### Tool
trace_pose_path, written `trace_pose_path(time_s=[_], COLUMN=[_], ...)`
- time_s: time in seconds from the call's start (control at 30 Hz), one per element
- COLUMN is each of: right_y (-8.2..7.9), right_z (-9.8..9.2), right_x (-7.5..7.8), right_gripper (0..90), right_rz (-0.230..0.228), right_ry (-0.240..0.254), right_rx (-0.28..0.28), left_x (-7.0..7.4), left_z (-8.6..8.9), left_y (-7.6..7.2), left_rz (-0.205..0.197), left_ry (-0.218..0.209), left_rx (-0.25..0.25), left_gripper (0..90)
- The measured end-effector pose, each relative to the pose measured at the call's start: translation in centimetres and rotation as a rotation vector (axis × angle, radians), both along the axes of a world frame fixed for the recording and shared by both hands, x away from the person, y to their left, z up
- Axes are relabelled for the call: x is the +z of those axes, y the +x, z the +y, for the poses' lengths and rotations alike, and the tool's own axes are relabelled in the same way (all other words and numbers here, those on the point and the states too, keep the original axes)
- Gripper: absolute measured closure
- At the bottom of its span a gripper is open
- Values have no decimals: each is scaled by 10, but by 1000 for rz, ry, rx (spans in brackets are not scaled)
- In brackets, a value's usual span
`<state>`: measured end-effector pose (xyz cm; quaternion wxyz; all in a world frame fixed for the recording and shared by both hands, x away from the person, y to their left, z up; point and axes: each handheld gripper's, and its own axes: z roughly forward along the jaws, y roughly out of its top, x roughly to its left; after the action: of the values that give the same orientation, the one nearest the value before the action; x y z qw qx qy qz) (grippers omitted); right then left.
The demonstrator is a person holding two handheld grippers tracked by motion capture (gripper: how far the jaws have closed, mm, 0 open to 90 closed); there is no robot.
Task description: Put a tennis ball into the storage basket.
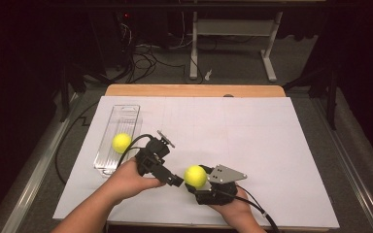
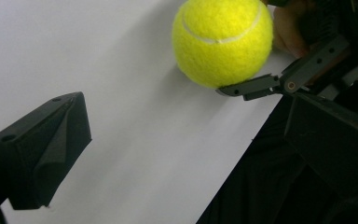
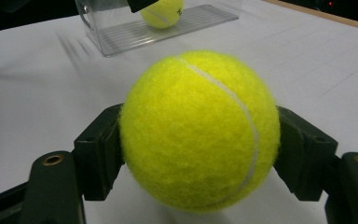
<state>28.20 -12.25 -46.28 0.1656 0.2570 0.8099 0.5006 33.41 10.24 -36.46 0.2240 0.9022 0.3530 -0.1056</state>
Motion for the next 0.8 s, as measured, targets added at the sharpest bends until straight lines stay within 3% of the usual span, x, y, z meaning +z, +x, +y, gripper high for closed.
trace_pose_path(time_s=[0.13, 0.43, 0.8], right_y=[-1, -2, -2], right_z=[0, 2, 3], right_x=[1, 1, 1], right_gripper=[275, 275, 275], right_rz=[-6, -12, -18], right_ry=[2, 13, 16], right_rx=[5, 12, 16], left_x=[2, 5, 4], left_z=[-1, -13, -23], left_y=[4, 10, 17], left_rz=[19, 10, 39], left_ry=[-9, 19, 31], left_rx=[4, -5, -16], left_gripper=[14, 13, 13])
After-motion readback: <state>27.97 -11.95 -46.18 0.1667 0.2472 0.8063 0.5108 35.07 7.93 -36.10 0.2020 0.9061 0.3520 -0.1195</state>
